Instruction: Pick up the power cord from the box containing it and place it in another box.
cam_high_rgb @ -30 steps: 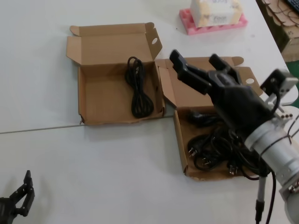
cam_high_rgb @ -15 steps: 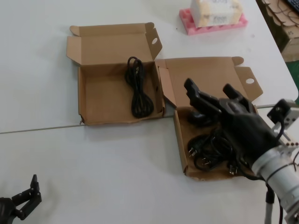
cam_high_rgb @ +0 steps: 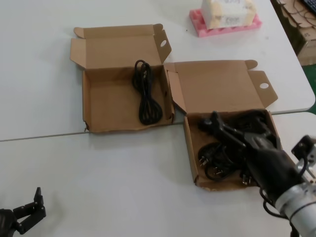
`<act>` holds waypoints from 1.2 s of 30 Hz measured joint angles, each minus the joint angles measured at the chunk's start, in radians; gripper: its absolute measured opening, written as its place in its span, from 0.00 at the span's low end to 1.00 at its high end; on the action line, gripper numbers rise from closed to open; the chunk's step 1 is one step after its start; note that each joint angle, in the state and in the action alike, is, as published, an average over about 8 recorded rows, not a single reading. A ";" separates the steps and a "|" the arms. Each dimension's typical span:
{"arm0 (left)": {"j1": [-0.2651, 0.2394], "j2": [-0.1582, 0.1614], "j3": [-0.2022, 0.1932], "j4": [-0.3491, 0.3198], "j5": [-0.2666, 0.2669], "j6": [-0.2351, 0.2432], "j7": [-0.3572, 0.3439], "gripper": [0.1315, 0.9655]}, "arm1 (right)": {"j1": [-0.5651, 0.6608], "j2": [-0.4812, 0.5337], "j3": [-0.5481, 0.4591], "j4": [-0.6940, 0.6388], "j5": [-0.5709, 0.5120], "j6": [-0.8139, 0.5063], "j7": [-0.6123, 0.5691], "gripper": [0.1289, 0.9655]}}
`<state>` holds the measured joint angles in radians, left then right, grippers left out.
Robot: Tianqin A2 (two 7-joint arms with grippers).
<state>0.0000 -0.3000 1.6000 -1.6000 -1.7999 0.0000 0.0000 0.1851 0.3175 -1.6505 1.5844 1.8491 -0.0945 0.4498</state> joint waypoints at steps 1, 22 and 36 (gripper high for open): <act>0.000 0.000 0.000 0.000 0.000 0.000 0.000 0.94 | -0.009 -0.001 0.002 0.001 -0.002 0.005 0.000 1.00; 0.000 0.000 0.000 0.000 0.000 0.000 0.000 1.00 | -0.162 -0.015 0.044 0.014 -0.043 0.083 0.000 1.00; 0.000 0.000 0.000 0.000 0.000 0.000 0.000 1.00 | -0.163 -0.015 0.044 0.014 -0.043 0.083 0.000 1.00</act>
<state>0.0000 -0.3000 1.6000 -1.6000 -1.8000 0.0000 0.0001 0.0221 0.3021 -1.6060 1.5981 1.8059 -0.0113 0.4498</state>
